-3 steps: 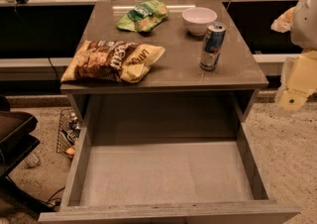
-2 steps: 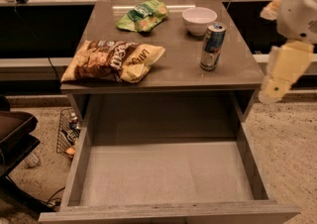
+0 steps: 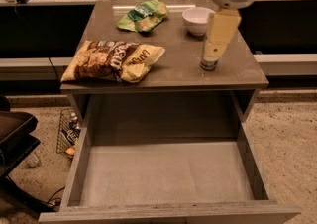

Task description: Place brown chip bag into top drawer

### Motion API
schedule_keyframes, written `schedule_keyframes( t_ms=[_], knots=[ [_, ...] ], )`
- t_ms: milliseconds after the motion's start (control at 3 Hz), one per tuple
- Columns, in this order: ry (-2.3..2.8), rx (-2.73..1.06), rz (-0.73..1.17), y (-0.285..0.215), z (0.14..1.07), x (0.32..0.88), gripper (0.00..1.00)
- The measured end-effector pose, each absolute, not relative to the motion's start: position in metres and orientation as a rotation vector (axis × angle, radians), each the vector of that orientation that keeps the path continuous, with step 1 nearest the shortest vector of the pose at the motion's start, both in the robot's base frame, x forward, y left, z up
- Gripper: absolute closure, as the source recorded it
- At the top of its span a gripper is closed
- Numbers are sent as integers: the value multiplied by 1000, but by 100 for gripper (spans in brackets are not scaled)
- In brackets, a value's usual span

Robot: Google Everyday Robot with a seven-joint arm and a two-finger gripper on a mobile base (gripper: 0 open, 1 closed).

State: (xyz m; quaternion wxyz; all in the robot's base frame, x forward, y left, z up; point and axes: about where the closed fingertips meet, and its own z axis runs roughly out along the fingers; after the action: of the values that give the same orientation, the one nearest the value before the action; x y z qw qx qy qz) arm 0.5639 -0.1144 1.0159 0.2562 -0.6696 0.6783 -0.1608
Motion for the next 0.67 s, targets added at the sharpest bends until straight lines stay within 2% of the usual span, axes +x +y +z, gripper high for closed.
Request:
schedule_keyframes(
  t_ms=[333,667],
  knots=[
    [1805,-1835,-498,-69,1027,589,0],
    [1805,-1834,-498,-70,1027,588,0]
  ],
)
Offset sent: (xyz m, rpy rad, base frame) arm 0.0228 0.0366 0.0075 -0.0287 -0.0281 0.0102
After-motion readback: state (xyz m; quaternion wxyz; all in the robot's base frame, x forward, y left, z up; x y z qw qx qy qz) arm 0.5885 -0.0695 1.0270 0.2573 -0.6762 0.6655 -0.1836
